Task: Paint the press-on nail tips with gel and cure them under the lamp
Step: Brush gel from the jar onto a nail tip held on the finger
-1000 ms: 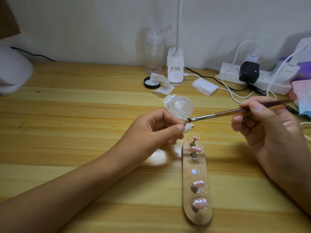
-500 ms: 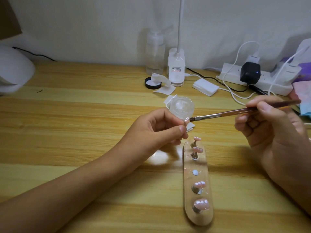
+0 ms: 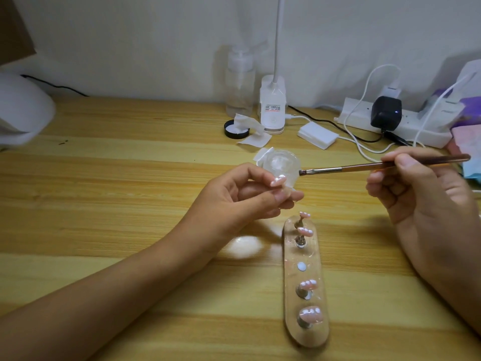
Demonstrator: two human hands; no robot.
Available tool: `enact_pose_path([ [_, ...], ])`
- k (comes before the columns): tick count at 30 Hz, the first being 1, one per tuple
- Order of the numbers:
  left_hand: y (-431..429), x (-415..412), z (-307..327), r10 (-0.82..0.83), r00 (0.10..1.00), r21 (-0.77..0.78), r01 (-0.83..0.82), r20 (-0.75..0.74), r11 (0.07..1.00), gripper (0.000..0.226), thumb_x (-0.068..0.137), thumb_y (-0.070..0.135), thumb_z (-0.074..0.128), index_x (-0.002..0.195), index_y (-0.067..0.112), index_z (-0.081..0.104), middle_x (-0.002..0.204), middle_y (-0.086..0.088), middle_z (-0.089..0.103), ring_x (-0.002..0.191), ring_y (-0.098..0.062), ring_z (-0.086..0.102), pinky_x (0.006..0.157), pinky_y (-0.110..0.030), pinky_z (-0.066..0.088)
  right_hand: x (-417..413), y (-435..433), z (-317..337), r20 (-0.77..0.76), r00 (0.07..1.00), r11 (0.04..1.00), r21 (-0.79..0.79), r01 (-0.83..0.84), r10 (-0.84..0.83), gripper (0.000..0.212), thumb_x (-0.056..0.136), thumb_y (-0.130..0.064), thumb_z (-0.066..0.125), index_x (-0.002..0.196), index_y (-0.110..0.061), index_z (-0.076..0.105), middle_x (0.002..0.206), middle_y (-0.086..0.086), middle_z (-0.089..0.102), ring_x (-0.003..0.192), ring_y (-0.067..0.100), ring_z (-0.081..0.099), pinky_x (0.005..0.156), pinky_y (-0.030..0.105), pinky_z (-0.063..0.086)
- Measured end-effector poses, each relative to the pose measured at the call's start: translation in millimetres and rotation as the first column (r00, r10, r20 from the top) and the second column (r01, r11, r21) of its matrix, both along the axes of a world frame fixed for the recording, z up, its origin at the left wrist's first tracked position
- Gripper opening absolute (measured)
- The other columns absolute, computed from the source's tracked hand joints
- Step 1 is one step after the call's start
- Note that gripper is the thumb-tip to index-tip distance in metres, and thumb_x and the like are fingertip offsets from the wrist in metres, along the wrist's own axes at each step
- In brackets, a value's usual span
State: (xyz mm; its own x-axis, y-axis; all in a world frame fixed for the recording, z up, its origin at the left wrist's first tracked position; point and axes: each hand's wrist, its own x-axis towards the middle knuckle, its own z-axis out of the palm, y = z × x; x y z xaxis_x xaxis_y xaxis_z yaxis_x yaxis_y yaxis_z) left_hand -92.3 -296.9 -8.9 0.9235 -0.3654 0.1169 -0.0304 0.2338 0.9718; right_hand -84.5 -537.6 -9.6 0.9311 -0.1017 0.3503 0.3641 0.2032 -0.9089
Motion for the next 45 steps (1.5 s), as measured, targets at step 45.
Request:
enact_pose_path([
  [45,12,-11,2,0.106,0.781,0.184,-0.273,0.615,0.944,0.017,0.087,0.017,0.066,0.098,0.026,0.075,0.088,-0.008,0.067,0.071,-0.021,0.056,0.064,-0.025,0.046,2,-5,2,-0.016,1.000,1.000,-0.005,0.021,-0.021,0.020,0.095,-0.025,0.052,0.089,-0.026,0.071,0.073,-0.005,0.067,0.071,0.007,0.063,0.064,0.020,0.052],
])
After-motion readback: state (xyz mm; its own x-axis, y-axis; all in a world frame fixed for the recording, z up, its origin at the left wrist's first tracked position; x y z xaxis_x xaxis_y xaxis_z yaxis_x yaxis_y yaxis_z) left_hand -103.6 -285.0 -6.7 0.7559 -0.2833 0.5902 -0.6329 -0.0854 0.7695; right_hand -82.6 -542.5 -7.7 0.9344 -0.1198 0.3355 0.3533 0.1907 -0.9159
